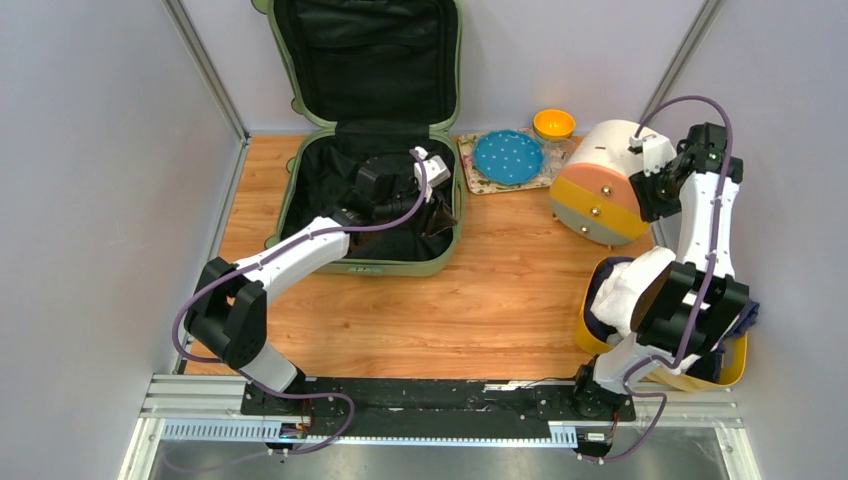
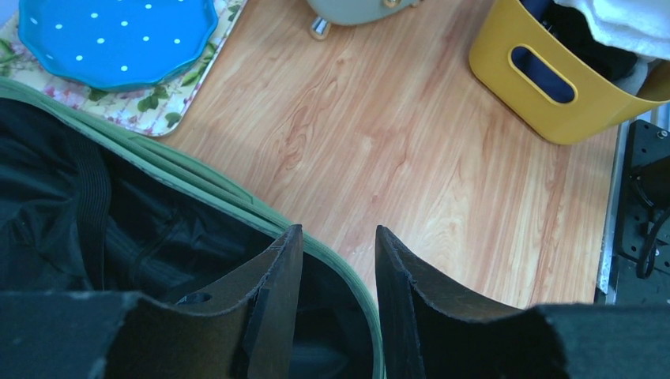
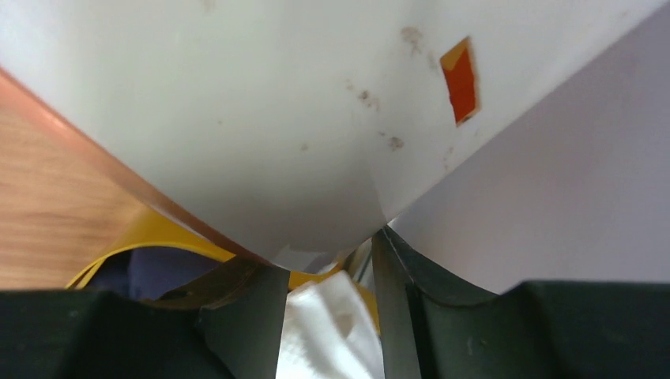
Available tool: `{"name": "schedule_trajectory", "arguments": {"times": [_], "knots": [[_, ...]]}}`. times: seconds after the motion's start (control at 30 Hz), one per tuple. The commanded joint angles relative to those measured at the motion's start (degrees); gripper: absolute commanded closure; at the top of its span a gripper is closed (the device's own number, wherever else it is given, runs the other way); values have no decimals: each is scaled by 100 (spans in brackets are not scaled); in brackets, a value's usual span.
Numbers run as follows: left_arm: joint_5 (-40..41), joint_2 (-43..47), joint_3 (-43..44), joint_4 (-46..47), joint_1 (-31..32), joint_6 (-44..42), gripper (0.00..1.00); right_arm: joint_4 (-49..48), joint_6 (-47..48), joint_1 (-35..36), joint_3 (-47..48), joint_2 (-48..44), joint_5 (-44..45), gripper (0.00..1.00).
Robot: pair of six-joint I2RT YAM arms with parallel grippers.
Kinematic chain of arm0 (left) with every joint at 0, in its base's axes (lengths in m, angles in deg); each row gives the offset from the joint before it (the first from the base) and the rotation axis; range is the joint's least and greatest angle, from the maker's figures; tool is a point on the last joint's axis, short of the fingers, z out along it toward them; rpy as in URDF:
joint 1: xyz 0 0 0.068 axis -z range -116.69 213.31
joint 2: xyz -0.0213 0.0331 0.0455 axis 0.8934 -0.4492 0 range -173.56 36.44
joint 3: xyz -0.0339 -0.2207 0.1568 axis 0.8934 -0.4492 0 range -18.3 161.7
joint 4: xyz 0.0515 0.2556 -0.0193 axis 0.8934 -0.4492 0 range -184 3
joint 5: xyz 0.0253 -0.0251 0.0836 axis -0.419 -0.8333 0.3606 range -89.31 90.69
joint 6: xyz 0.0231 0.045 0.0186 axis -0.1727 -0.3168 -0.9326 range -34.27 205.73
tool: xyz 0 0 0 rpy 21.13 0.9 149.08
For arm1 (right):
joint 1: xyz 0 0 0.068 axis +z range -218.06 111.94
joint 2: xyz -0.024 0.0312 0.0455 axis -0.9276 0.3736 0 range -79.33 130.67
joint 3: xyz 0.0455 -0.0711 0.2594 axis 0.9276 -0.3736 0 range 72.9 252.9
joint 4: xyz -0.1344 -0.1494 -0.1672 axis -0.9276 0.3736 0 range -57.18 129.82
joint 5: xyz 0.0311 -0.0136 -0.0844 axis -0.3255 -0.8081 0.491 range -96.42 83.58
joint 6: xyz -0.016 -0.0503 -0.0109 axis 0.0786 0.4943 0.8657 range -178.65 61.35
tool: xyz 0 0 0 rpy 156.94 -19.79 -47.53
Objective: Open, take out, and arrange the luggage
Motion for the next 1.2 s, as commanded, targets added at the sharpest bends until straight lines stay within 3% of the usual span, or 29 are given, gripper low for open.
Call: {"name": "schedule_trajectory", "arguments": {"times": [0.0,0.13,0.5,0.57,0.67,0.8,0.9,0.97,1.17], "knots": [[12,279,-89,139,-62,-30,53,-1262,338,-116,491,355,132,55],[-5,297,-116,42,-114,-48,50,-1807,575,-204,685,697,211,54],[-14,279,-28,-187,-290,-39,41,-1958,330,-441,1713,1384,388,47],[-32,296,-36,-204,-308,-74,41,-1677,321,-476,1748,1191,247,43],[-32,323,-54,-213,-334,-118,41,-1177,338,-634,1661,708,-270,29],[-93,332,-80,-213,-343,-118,41,-245,392,-767,1617,102,-1069,25],[-137,340,-89,-213,-361,-127,41,870,926,-784,1398,-390,-1544,26],[-190,340,-80,-213,-369,-153,41,1801,1865,-793,907,-767,-1643,26],[-453,314,-54,-213,-378,-127,41,2042,3367,-784,-946,-1437,-1309,27]]}}
